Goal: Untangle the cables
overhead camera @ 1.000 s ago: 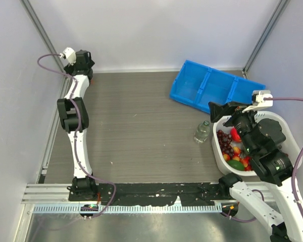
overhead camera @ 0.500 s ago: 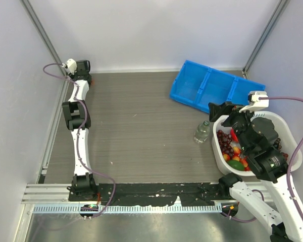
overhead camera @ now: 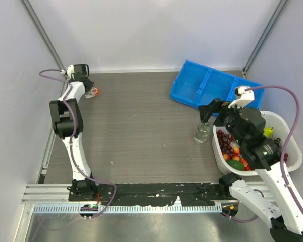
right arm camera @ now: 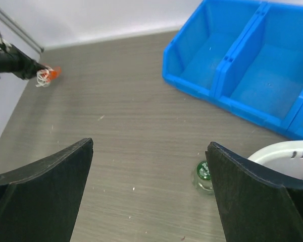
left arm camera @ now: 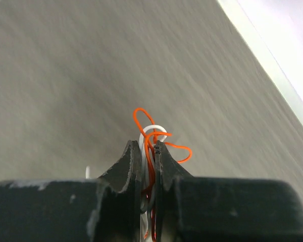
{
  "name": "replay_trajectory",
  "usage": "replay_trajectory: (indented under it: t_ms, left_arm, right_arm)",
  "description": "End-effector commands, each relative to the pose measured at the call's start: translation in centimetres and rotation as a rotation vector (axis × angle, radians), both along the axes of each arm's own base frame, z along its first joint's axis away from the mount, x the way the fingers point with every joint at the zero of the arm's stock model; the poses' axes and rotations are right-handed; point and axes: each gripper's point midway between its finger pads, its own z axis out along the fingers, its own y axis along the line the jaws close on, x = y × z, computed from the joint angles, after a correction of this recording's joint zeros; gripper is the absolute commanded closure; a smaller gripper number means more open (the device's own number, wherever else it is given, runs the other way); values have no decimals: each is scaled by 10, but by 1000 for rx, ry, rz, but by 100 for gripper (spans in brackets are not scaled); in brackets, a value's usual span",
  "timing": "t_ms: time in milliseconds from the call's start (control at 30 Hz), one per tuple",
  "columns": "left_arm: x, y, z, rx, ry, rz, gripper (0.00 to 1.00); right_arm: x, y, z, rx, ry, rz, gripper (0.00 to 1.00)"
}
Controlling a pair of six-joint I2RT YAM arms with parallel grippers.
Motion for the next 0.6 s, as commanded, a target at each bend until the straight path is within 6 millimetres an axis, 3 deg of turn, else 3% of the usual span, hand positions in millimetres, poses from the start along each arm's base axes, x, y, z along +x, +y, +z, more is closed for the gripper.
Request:
replay_trajectory:
  t_ms: [0,100,233,267,367,400,500,533,567]
  left_arm:
    - [-42,-98,70,-220,-147,-136,100]
    - [-94,-165,53,-391,-145,-204,100]
    - [-164,-229,39,-430,-73,-355,100]
    - [-179,-240,45,-423,-69,-401,100]
    - [-224,-258,58,-389,-91,-504,100]
    - [-239,-261,54,-369,-84,-541,100]
    - [-281,-257,44,-367,-62,-589,96]
    - [-292,-262,46,-400,-90,-627,92]
    - [-302,-269,46,-441,-119,-681,82]
  right_arm:
    - [6,18,-21,4,120,62,2]
    - [9,30,-22,75,100,95,1]
    - [8,51,-40,135,164,174,1]
    - [9,57,-52,137,203,185,1]
    - [3,85,-70,171,243,247,1]
    - [-2,95,-84,161,270,265,1]
    - [-7,113,-99,153,258,235,0]
    - [-16,125,-110,126,269,248,1]
    - [-15,130,-109,133,253,237,1]
